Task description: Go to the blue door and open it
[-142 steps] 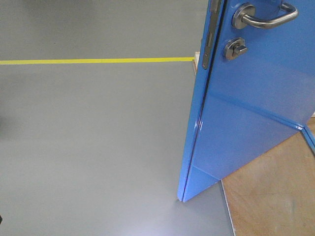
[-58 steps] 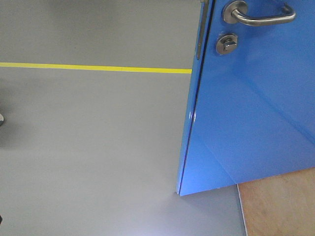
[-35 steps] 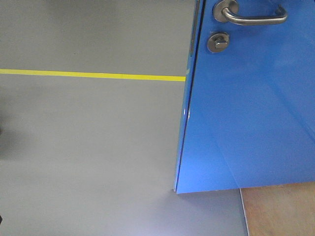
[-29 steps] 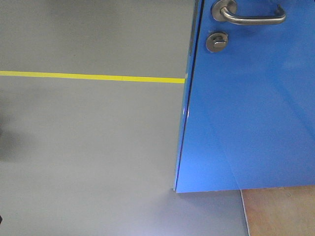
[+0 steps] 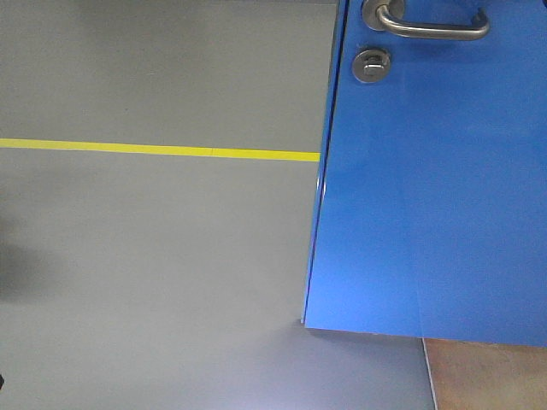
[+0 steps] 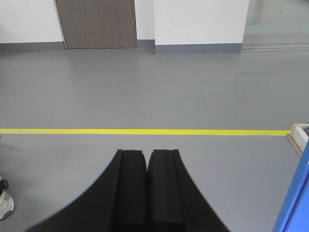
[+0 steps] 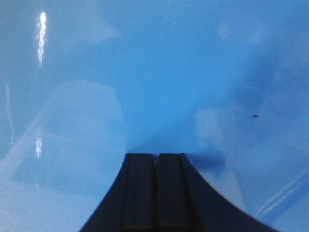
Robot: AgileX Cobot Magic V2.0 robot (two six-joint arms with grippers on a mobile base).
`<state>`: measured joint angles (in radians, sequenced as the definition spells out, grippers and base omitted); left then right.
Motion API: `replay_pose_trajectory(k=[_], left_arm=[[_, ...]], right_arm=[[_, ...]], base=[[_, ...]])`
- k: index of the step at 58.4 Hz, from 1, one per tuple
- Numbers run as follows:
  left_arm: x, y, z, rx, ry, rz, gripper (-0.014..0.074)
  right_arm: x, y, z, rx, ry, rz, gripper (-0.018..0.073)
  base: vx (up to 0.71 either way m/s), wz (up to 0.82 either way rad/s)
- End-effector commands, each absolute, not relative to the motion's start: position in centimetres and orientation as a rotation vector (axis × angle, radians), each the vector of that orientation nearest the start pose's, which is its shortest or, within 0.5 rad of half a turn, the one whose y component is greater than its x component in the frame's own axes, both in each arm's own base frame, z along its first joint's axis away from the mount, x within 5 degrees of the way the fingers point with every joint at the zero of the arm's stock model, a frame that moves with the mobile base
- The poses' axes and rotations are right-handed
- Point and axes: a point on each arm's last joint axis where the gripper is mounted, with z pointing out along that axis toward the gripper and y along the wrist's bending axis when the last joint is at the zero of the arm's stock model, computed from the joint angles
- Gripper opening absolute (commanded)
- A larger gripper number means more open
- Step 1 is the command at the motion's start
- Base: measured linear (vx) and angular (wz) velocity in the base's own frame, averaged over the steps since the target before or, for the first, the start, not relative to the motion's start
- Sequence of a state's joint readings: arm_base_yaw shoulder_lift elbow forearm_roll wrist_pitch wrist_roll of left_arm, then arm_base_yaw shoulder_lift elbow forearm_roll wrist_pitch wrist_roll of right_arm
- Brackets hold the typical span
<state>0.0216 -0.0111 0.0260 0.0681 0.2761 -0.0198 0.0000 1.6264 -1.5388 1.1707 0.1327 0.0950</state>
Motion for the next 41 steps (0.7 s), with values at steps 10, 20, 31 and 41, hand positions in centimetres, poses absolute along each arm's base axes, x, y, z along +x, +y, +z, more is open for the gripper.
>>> replay_pose_trajectory(k=[10,20,31,41], left_arm=[[5.42,0.22,19.75,0.006,1.651,0.054,0.0073],[5.42,0.22,19.75,0.006,1.651,0.054,0.0073],[5.42,0.22,19.75,0.006,1.651,0.054,0.0073],[5.42,0.22,19.75,0.006,1.651,0.054,0.0073]], right_arm=[[38.24,0.65,44.82,0.904,1.357,1.046,0.0011],[38.24,0.65,44.82,0.904,1.357,1.046,0.0011],[38.24,0.67,44.81,0.903,1.360,1.048,0.0011],[38.24,0.67,44.81,0.903,1.360,1.048,0.0011]], base=[[0.19,-0.02],[0.14,-0.02],[0.10,-0.02],[0.07,-0.01]])
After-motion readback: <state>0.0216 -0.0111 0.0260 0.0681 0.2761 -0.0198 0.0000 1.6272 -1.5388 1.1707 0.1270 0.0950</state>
